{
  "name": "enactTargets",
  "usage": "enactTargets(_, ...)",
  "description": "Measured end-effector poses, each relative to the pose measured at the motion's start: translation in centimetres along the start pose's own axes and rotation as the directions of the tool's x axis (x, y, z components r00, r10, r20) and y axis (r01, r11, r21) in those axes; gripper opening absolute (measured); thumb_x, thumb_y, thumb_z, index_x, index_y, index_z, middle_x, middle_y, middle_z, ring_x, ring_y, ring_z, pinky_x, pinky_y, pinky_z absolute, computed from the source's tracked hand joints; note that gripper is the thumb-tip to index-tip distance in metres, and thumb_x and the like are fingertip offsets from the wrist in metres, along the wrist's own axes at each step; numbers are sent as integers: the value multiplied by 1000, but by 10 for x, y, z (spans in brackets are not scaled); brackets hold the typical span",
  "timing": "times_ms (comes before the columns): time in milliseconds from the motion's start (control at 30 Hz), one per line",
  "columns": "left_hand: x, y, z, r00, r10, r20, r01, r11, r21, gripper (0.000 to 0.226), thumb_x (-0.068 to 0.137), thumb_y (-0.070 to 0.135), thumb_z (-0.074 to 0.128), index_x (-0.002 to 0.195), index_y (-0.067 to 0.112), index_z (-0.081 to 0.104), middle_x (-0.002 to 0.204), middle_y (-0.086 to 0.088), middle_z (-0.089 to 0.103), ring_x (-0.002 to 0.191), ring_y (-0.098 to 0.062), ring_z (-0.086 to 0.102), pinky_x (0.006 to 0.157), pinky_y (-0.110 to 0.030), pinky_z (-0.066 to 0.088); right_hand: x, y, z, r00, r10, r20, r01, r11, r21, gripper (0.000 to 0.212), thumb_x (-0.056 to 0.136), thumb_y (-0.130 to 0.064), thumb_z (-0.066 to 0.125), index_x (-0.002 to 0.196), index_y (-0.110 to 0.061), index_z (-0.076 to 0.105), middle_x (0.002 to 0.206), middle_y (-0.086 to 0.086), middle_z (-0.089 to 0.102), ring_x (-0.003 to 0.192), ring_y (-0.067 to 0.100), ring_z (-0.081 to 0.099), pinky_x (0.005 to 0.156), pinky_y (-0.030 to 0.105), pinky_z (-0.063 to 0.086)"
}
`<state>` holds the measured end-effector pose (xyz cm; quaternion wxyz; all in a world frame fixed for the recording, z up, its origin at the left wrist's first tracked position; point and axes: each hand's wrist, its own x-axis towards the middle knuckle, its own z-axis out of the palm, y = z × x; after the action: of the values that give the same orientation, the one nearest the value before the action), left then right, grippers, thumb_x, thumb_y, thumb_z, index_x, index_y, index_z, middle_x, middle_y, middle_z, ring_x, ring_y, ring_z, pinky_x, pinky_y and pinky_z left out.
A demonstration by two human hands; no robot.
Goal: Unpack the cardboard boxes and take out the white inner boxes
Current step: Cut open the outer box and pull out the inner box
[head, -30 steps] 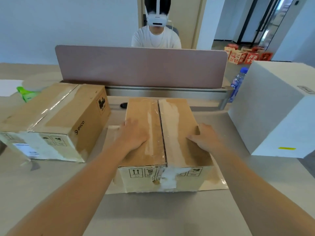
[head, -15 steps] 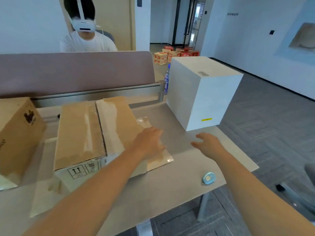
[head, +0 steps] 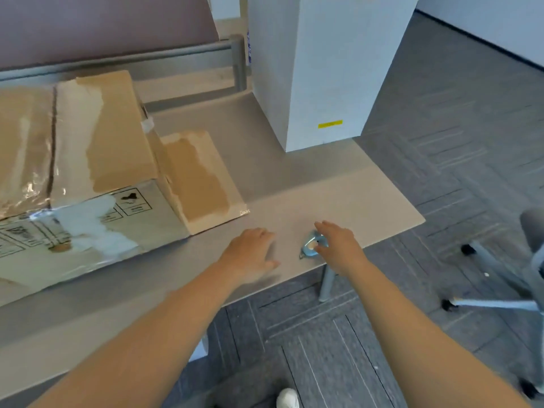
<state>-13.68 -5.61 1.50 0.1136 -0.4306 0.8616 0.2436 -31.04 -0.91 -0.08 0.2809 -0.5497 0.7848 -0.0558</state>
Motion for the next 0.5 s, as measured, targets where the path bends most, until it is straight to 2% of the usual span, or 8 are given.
enactTargets(67,0,0,5,1000,-22,-13,22,1000,3,66,93,36,50,147,15,19,152,-6,22,139,-23,23,112,-34,23,5,3,5,999,-32,-22,31,999,-35,51,96,-14,46,144,-17,30,149,6,34,133,28,33,105,32,29)
enactTargets(200,-3,-1,7,997,-62,-41,62,998,-7,67,93,37,50,147,15,17,152,-7,22,139,-22,22,111,-33,22,5,1,5,998,-61,-28,61,998,12,46,93,-9,49,138,-12,40,130,16,42,119,31,39,93,31,35)
enactTargets(300,-7,-3,5,994,-92,-52,92,996,-11,70,94,37,49,149,16,11,157,-5,10,143,-21,13,114,-34,17,4,0,-2,996,-89,23,88,994,62,28,90,-10,56,117,-7,51,119,15,48,99,28,47,74,28,34)
enactTargets(367,-12,-4,-2,991,-105,-88,103,994,-18,71,94,36,48,149,17,8,158,-5,5,144,-21,10,116,-34,15,2,-3,-8,994,-92,60,86,992,97,16,88,-12,59,98,-9,46,105,14,53,85,22,44,66,27,32)
enactTargets(400,-14,-5,-7,988,-106,-112,104,994,-27,70,94,36,48,149,17,8,158,-4,5,144,-20,9,116,-33,15,0,-6,-12,994,-92,62,84,989,121,19,88,-13,59,93,-10,42,98,11,52,82,21,43,61,27,31)
enactTargets(500,-25,-4,-28,977,-90,-192,81,995,-54,68,94,33,49,149,17,12,157,-2,9,143,-17,13,112,-26,15,-5,-19,-28,996,-93,9,89,974,210,24,87,-10,61,90,-9,37,82,3,47,78,23,41,51,20,29)
